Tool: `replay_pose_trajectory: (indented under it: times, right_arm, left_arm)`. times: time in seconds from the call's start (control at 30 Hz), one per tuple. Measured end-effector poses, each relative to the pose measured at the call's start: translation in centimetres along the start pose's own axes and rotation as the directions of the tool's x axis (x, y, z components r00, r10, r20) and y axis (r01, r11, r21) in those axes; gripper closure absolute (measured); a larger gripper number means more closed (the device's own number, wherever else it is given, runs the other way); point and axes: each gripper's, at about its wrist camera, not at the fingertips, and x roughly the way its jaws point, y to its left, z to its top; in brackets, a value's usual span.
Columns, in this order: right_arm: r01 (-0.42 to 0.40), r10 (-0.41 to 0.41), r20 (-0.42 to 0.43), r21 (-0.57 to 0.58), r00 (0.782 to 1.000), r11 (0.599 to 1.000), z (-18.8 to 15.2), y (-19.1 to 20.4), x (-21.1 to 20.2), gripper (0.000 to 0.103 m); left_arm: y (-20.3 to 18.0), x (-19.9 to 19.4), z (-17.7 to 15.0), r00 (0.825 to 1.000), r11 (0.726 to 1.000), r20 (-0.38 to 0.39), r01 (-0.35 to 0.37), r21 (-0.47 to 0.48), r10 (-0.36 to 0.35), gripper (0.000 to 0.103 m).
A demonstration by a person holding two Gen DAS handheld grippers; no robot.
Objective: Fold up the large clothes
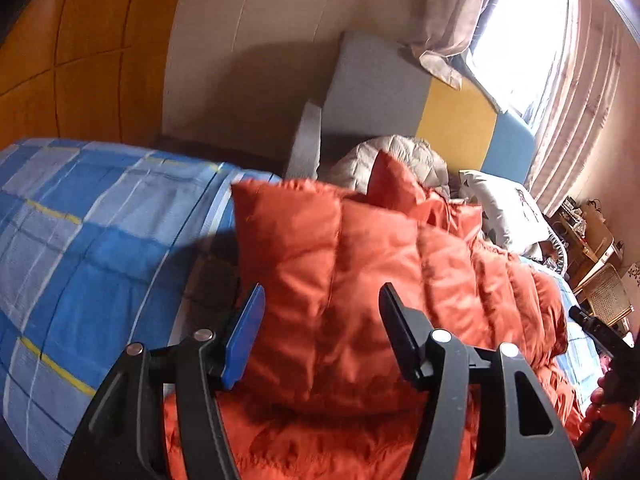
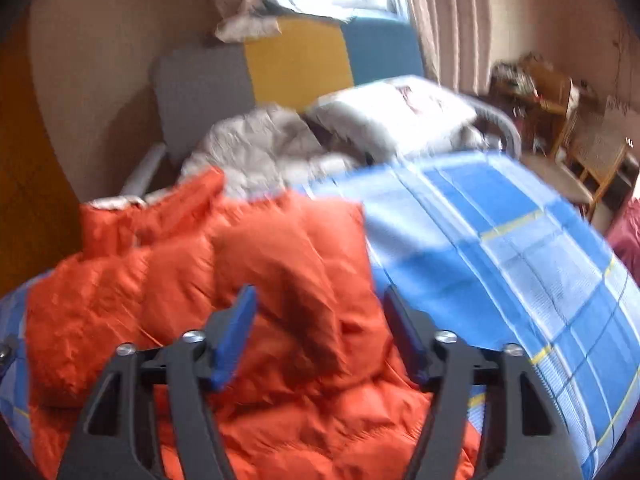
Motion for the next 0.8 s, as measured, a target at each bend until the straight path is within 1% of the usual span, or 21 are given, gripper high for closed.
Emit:
replay_pose_trajectory:
  times: [0.1, 0.13, 0.17, 0.2, 0.27, 0.33, 0.43, 0.57, 0.7, 0.8]
  right_arm:
    - [-0.064, 0.065, 0.01, -0.038, 0.998, 0.997, 0.7, 2.7, -0.2, 0.036]
    - [-0.08, 0.081, 0.008, -0.056, 0.997, 0.995, 0.7, 3.8, 0.0, 0.032]
    - [-0.089, 0.089, 0.007, -0.069, 0.996, 0.994, 0.7, 4.7, 0.2, 0.025]
    - [-0.097, 0.098, 0.01, -0.085, 0.995, 0.992, 0.7, 5.5, 0.5, 0.025]
    - [-0.09, 0.092, 0.015, -0.133, 0.996, 0.987, 0.5, 7.1, 1.5, 0.024]
    - [-0.061, 0.062, -0.001, -0.177, 0.998, 0.982, -0.1, 8.1, 3.0, 0.024]
    - [-0.012, 0.01, -0.01, -0.213, 1.0, 0.977, -0.9, 8.2, 4.7, 0.024]
    - [-0.001, -0.001, -0.007, -0.252, 1.0, 0.968, -1.7, 7.7, 6.4, 0.015]
    - [-0.029, 0.023, -0.028, -0.225, 0.999, 0.974, -2.6, 7.1, 7.6, 0.012]
    - [-0.042, 0.03, -0.057, -0.217, 0.998, 0.975, -2.8, 7.1, 8.5, 0.011]
  left_arm:
    - [-0.6, 0.9, 1.2, 1.0, 1.0, 0.0, -0.005, 0.009, 0.005, 0.043]
    - [-0.9, 1.2, 1.5, 1.0, 1.0, -0.001, -0.006, 0.012, 0.006, 0.042]
    - [-1.1, 1.5, 1.8, 1.0, 1.0, -0.002, -0.007, 0.014, 0.007, 0.04]
    - [-1.5, 1.9, 2.0, 1.0, 1.0, -0.004, -0.006, 0.022, 0.006, 0.04]
    - [-2.3, 3.0, 2.3, 1.0, 0.999, -0.015, -0.012, 0.044, 0.012, 0.039]
    - [-2.6, 4.3, 2.2, 0.999, 0.998, -0.032, -0.019, 0.06, 0.021, 0.038]
    - [-2.6, 6.2, 1.4, 0.998, 0.996, -0.059, -0.033, 0.082, 0.038, 0.038]
    - [-2.3, 8.0, -0.1, 0.997, 0.995, -0.065, -0.027, 0.099, 0.034, 0.037]
    - [-1.6, 8.5, -0.7, 0.997, 0.998, -0.072, -0.006, 0.066, 0.011, 0.036]
    - [-1.5, 9.2, -1.0, 0.996, 0.998, -0.089, -0.015, 0.063, 0.02, 0.036]
